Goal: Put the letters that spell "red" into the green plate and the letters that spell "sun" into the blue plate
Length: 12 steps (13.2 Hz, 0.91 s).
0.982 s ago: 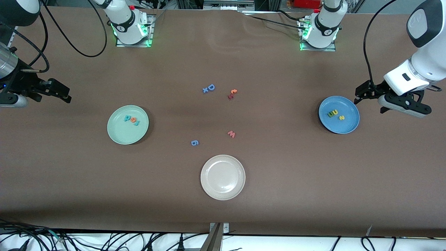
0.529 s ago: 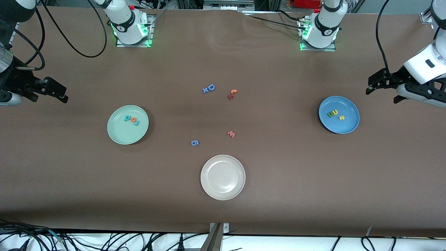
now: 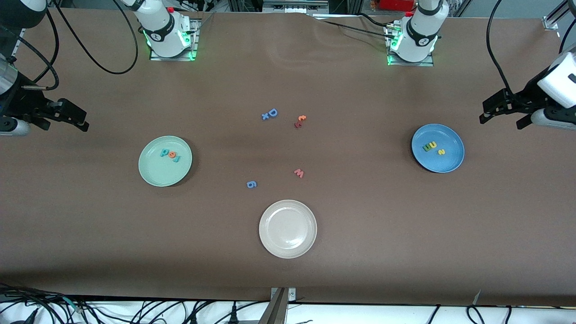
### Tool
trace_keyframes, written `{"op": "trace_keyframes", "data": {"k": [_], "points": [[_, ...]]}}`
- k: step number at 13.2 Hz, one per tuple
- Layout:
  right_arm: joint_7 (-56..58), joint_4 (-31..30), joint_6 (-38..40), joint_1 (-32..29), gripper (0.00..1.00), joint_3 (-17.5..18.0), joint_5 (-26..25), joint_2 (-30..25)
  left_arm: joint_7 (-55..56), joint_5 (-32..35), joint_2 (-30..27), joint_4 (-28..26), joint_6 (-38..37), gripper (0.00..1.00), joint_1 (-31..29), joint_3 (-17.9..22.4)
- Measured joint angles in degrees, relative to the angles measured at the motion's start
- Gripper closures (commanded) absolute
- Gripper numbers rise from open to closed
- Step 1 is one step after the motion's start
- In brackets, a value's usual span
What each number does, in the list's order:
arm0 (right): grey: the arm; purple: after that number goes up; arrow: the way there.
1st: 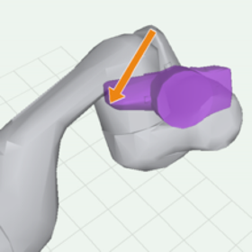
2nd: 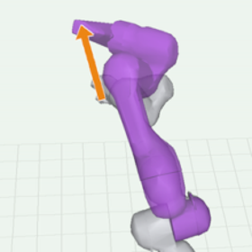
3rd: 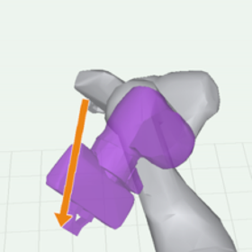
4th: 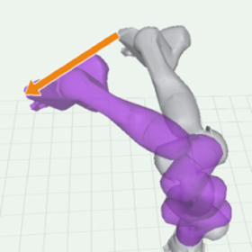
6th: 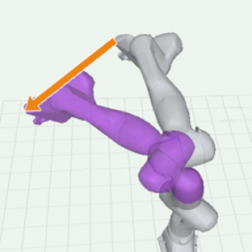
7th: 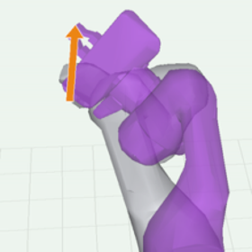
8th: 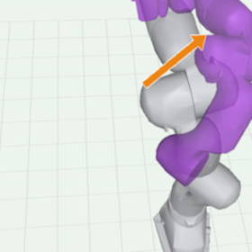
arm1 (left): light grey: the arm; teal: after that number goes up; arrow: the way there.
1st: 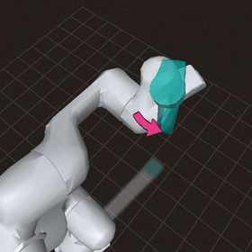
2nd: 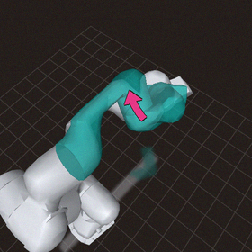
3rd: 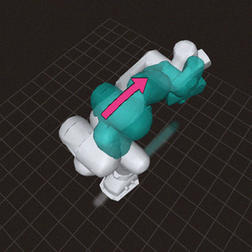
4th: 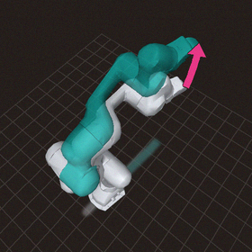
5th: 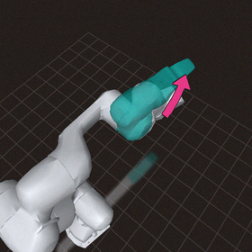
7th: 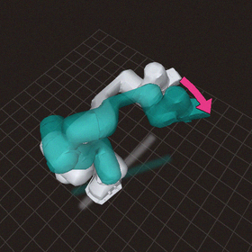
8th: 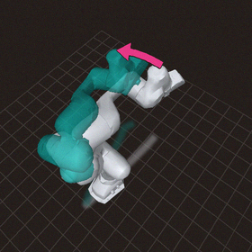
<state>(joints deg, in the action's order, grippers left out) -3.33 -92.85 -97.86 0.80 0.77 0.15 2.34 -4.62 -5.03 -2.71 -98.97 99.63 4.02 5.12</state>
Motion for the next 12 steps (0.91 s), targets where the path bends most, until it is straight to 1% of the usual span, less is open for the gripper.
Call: {"op": "trace_keyframes", "data": {"k": [4, 7, 10, 12], "points": [[0.04, 0.01, 1.53, 0.02, 0.00, 0.00, 0.00, -0.37, 5.15, 0.00, 0.12, 0.91, -0.66, 0.00, 0.01, -0.03], [0.04, 0.01, 1.70, 0.03, 0.00, 0.00, 0.00, -0.43, 5.79, 0.00, 0.73, 1.94, -0.80, 0.00, 0.01, -0.03], [0.04, 0.01, 1.75, 0.07, 0.00, 0.04, 0.00, -0.43, 6.05, 0.01, 1.52, 4.56, -0.81, 0.00, 0.01, -0.03], [0.04, 0.01, 1.76, 0.08, 0.00, 0.10, 0.00, -0.43, 6.17, 0.10, 1.63, 5.26, -0.84, 0.00, 0.01, 0.01]]}}
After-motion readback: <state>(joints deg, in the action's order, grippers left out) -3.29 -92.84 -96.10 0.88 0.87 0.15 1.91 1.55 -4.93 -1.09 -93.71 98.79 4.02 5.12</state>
